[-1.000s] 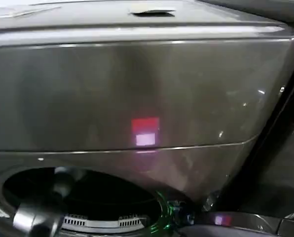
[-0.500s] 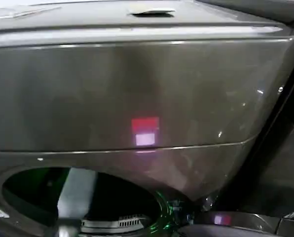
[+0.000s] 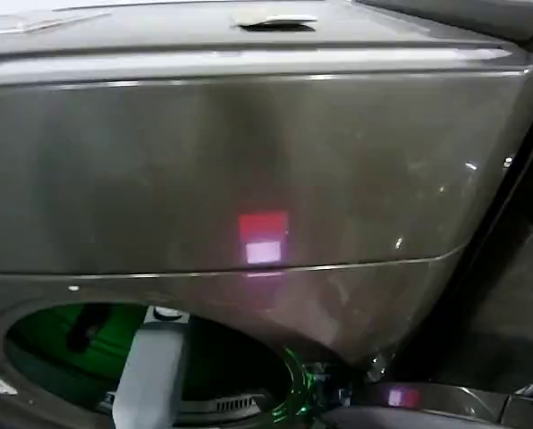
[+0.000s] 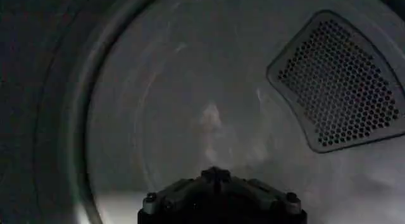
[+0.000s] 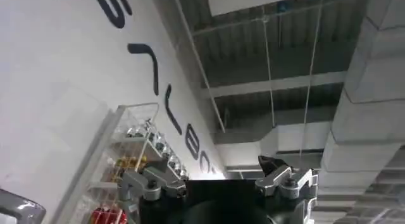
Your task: Grasp the clothes from the dryer.
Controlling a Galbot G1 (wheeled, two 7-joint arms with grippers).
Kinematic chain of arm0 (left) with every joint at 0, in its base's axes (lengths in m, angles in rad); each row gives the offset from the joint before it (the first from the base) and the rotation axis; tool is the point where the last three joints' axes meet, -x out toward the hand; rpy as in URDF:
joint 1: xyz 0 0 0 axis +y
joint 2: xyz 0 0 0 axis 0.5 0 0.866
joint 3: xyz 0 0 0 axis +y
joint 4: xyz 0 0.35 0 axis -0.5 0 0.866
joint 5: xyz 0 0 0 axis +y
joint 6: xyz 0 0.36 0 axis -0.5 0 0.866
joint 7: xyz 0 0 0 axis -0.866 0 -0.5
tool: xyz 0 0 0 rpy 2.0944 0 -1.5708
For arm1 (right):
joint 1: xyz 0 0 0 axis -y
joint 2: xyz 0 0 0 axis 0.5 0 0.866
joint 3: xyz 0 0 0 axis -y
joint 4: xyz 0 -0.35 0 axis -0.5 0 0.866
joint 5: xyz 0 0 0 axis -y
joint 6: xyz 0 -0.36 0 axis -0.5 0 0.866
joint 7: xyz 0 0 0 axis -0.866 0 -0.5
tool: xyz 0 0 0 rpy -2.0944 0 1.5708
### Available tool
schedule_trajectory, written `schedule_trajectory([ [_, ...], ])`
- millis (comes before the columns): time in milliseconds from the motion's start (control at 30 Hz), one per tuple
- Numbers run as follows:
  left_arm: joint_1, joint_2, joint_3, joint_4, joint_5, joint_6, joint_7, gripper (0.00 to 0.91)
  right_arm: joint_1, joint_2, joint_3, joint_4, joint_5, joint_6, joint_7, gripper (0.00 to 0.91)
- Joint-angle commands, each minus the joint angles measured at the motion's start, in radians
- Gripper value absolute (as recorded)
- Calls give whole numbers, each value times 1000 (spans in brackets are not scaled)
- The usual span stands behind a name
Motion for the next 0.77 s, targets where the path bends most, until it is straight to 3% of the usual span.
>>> schedule_trajectory([
  [33,-4,1,25,-9,-46,-8,0,0,-2,2,5,-1,-2,3,-2,907],
  [767,-16,5,44,1,-42,-17,44,0,4,13,23,3,-16,-18,-33,907],
])
